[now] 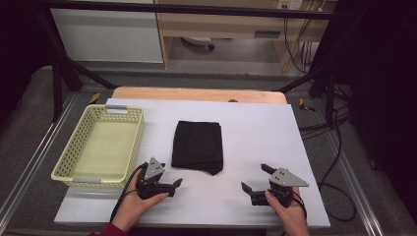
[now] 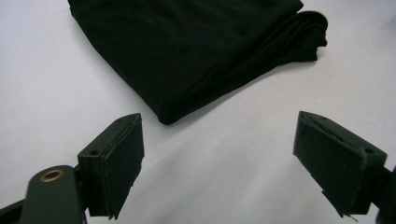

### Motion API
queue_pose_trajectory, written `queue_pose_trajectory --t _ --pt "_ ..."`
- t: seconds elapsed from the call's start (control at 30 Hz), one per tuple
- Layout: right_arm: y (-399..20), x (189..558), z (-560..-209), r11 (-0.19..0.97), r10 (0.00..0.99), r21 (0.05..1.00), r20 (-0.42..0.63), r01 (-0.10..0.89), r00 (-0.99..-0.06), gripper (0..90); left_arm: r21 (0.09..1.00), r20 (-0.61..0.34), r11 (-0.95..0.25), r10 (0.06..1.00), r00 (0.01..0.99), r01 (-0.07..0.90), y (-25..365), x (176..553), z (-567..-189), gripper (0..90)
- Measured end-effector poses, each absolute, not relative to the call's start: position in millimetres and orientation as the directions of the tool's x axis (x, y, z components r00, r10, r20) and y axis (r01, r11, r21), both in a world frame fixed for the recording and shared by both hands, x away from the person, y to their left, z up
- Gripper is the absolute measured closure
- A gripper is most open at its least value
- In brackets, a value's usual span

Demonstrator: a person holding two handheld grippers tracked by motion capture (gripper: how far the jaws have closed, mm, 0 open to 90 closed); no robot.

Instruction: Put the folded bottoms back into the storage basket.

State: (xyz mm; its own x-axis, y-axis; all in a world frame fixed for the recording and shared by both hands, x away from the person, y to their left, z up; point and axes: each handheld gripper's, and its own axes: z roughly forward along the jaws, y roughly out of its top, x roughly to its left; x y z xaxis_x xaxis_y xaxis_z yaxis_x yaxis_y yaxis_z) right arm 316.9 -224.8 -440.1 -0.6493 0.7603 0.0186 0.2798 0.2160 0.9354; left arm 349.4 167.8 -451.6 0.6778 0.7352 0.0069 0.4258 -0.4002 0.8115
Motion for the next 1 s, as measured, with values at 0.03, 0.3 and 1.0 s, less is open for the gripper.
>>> queue_pose_trajectory --t 0.03,0.3,1.0 --pt "-225 317 -440 0.216 0.761 0.935 0.020 0.281 -0.649 3.1 0.809 0.007 -0.402 0.736 0.677 0.429 167 351 -453 16.8" --pt "-224 317 -440 0.220 0.759 0.935 0.016 0.279 -0.651 3.1 0.802 0.025 -0.409 0.751 0.659 0.436 164 362 -457 20.7" --pt "-223 317 -440 0.224 0.753 0.933 0.018 0.282 -0.657 2.9 0.782 0.023 -0.411 0.772 0.636 0.470 160 377 -458 27.2"
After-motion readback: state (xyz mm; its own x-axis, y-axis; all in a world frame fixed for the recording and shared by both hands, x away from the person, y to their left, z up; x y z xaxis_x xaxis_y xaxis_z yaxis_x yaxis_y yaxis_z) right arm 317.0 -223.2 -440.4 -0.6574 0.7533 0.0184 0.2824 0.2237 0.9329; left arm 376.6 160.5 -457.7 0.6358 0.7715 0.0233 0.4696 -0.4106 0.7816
